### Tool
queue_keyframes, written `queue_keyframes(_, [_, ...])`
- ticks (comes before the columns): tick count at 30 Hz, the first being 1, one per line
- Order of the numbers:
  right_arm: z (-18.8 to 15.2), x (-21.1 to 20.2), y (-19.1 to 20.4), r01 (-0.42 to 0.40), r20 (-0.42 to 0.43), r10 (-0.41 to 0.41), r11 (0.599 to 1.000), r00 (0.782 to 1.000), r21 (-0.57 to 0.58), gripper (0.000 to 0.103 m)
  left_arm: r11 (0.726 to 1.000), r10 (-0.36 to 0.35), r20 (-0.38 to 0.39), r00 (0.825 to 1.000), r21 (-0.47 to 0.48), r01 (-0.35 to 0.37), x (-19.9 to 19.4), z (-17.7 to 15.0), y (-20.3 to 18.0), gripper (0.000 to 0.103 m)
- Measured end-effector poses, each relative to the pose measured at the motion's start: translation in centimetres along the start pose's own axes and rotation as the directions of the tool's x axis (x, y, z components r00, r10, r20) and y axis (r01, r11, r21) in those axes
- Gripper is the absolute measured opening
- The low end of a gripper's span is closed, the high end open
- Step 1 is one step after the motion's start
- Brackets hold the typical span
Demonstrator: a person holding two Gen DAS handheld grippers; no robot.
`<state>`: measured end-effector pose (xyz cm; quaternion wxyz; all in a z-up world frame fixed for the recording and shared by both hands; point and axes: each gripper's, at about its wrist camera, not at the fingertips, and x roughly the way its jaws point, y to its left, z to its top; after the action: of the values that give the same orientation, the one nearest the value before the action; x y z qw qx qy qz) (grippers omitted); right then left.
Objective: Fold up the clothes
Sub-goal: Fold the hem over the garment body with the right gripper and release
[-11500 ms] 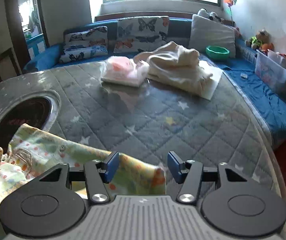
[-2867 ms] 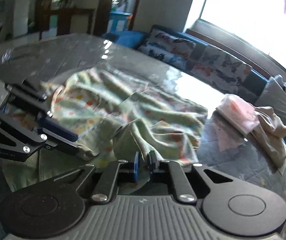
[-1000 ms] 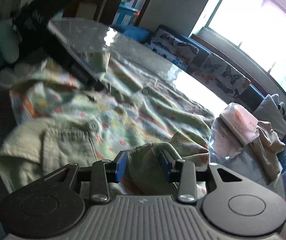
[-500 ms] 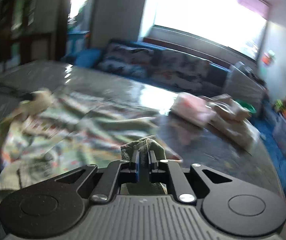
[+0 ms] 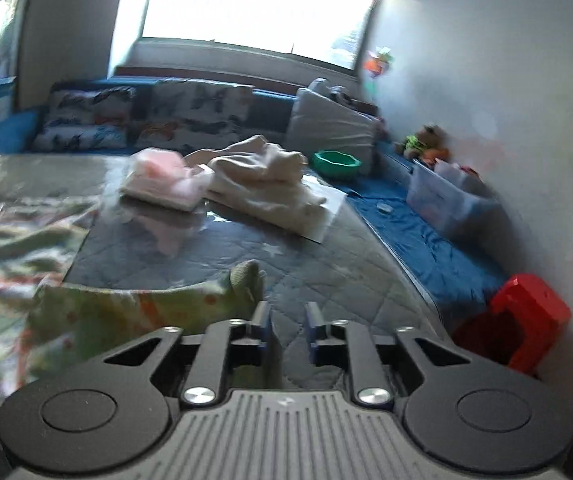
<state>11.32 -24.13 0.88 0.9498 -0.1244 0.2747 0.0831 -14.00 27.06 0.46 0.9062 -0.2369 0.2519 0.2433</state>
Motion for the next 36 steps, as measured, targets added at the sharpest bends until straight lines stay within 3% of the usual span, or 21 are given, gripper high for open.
queue_keyframes(5, [-1.0, -0.2, 1.7, -0.117, -0.027, 0.115, 0.992, 0.993, -0.044, 0.030, 1.000, 0.024, -0.024, 0.999, -0.010, -0.025, 0.4, -0.7, 0.5, 0.010])
queue_keyframes(10, [-1.5, 2.4, 3.2, -0.173, -0.100, 0.167, 0.984, 0.981, -0.049, 0.034, 0.999, 0.033, -0.026, 0.999, -0.010, -0.034, 0.3, -0.9, 0.5, 0.010])
queue_keyframes(17, [-2.3, 4.5, 0.8, -0.150, -0.180, 0.169, 0.982, 0.969, 0.117, 0.042, 0.995, 0.080, -0.055, 0.995, -0.052, -0.083, -0.4, -1.7, 2.6, 0.009])
queue_keyframes(21, [-2.7, 3.6, 0.3, -0.113, -0.222, 0.136, 0.987, 0.965, 0.113, 0.042, 0.992, 0.107, -0.056, 0.993, -0.058, -0.110, -0.8, -2.0, 3.3, 0.009])
queue_keyframes(25, [-2.3, 3.2, 0.7, -0.123, -0.168, 0.134, 0.990, 0.977, 0.073, 0.042, 0.993, 0.114, -0.030, 0.993, -0.034, -0.115, -1.5, -1.2, 2.8, 0.012])
queue_keyframes(30, [-1.0, 5.4, 1.5, -0.159, -0.159, 0.172, 0.983, 0.972, 0.092, 0.044, 0.995, 0.078, 0.007, 0.997, 0.065, -0.078, -1.5, -0.5, -0.1, 0.016])
queue_keyframes(34, [-0.9, 6.4, 2.5, -0.163, -0.160, 0.174, 0.984, 0.972, 0.078, 0.050, 0.982, 0.075, -0.010, 0.997, 0.173, -0.072, 0.5, -0.8, -2.9, 0.031])
queue_keyframes(35, [-0.9, 6.4, 2.6, -0.163, -0.157, 0.174, 0.983, 0.972, 0.078, 0.053, 0.980, 0.082, -0.020, 0.996, 0.186, -0.076, 1.1, -0.9, -3.3, 0.041])
queue_keyframes(36, [-0.9, 6.5, 2.6, -0.163, -0.157, 0.173, 0.984, 0.972, 0.075, 0.054, 0.976, 0.101, -0.031, 0.994, 0.197, -0.093, 1.7, -1.1, -3.7, 0.045])
